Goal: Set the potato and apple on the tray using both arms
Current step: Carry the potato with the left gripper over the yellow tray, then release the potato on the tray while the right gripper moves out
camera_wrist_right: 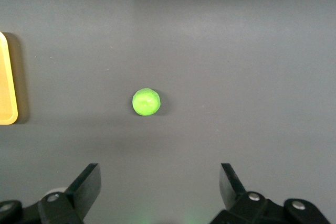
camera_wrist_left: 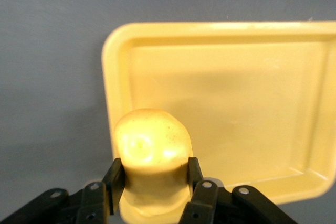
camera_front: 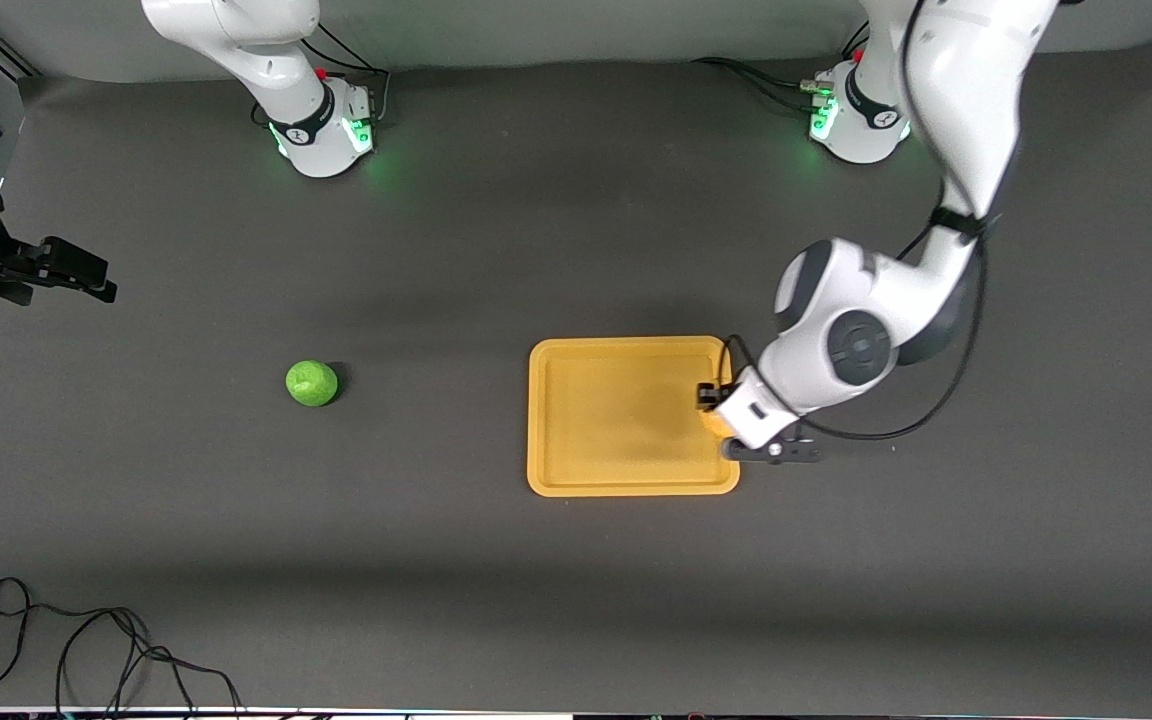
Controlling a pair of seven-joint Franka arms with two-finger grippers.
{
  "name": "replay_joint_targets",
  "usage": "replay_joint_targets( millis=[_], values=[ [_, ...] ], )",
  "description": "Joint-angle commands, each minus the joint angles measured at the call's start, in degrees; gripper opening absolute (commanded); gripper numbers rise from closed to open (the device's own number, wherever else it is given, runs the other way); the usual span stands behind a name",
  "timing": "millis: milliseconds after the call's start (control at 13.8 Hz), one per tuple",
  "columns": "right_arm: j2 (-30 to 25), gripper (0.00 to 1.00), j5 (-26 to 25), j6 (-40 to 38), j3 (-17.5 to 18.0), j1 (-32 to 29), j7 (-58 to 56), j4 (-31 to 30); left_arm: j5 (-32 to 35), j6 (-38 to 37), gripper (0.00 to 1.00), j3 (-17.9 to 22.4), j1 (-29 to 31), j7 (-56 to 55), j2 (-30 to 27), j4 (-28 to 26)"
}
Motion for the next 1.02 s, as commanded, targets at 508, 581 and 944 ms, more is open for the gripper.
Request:
replay_joint_targets(
  millis=[508, 581, 944],
  values=[
    [0.54, 1.00, 0.07, 3.23, -0.06, 5.85, 4.11, -0.07, -0.14, 0.75, 1.00, 0.68, -2.42, -1.20, 5.37, 3.17],
    [0.81, 1.00, 0.07, 3.58, -0.06, 8.04, 6.31, 0.02, -0.23, 0.49, 1.00, 0.68, -2.24, -1.29, 5.02, 3.61],
    [2.22, 1.00, -0.10, 6.83, -0.23, 13.78, 9.24, 0.02, 0.30, -12.83, 1.00, 1.12, 5.82, -0.51, -9.28, 3.70]
  ],
)
